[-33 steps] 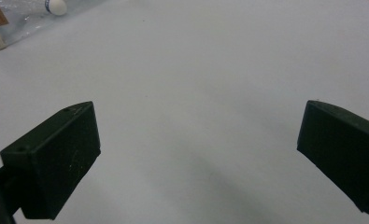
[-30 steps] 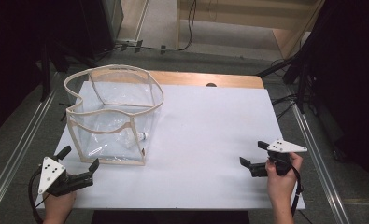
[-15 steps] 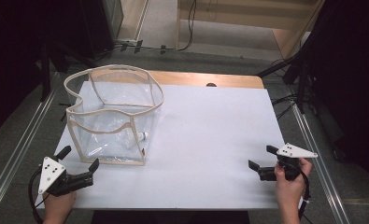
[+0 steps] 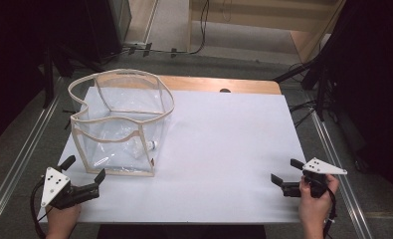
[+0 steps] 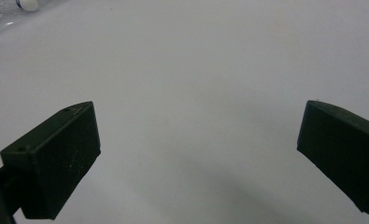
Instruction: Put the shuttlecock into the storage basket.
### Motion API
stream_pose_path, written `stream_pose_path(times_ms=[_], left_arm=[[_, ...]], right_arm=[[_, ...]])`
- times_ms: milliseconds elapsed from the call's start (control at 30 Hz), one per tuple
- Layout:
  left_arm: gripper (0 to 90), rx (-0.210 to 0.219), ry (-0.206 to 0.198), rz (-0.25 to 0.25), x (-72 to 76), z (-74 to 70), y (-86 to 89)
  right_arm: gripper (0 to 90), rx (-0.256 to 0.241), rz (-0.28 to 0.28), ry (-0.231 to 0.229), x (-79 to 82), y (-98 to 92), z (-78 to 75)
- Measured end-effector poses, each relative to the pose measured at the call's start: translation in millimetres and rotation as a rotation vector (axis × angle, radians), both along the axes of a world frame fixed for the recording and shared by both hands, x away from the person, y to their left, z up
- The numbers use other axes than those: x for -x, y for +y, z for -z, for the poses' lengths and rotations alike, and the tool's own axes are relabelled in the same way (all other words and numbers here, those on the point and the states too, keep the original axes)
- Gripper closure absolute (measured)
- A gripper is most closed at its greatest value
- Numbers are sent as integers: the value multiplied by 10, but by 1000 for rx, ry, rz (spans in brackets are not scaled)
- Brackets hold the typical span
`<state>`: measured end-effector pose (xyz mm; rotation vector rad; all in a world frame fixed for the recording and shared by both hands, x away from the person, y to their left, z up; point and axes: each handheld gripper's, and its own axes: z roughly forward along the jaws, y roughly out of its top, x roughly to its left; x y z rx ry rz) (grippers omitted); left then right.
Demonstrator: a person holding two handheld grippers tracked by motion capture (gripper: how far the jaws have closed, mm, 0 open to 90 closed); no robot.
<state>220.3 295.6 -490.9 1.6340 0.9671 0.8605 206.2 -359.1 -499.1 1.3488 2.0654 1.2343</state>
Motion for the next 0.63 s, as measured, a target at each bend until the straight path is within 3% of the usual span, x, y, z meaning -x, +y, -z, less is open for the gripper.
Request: stream_pose_path(times_ms=[467,633], left_arm=[[0,11,1,3,-1,-3,11],[0,16,1,3,-3,-4,19]], right_arm=[[0,-58,38,-55,153,-133,36],[0,-55,42,-62,158,-145,47]])
